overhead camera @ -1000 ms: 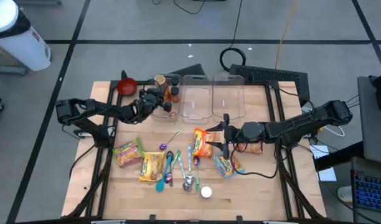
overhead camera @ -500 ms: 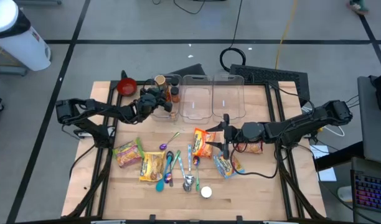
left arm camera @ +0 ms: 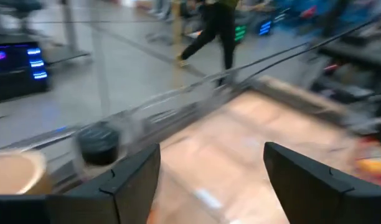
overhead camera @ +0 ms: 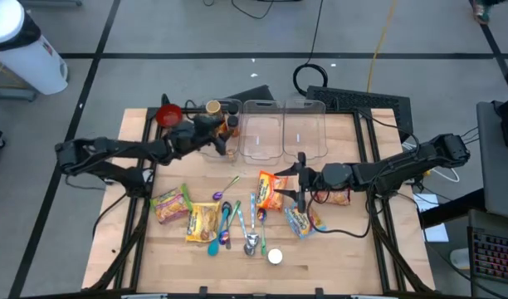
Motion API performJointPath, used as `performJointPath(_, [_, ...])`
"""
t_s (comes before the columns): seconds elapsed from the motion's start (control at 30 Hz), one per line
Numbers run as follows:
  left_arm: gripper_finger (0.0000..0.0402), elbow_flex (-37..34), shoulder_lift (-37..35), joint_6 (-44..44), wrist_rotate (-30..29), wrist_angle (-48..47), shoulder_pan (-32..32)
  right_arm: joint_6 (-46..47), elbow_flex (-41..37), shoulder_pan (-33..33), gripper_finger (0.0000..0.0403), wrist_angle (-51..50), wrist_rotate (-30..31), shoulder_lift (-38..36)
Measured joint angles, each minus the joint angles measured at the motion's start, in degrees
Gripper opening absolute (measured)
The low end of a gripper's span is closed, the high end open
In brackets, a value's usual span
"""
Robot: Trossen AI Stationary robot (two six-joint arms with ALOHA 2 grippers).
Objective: Pick & Place Food Item
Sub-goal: Put the white seasoning bottle into the left transparent bin
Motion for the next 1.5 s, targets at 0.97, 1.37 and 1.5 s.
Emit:
performJointPath(0.97, [0.0296, 0.0, -22.8, 5.1, 4.5, -12.4, -11.3, -9.9, 7.8, 10.3, 0.0235, 17.4, -10.3, 15.1])
performJointPath(1.37, [0.0296, 0.0, -22.6, 4.0, 3.5, -13.2, -11.3, 0.8, 15.0, 23.9, 0.0309, -16.6, -1.3, 14.4])
performJointPath(1.5, [0.0296, 0.0, -22.6, 3.3, 3.5, -13.1, -11.3, 6.7, 9.7, 26.3, 0.0306, -13.3, -0.9, 14.4])
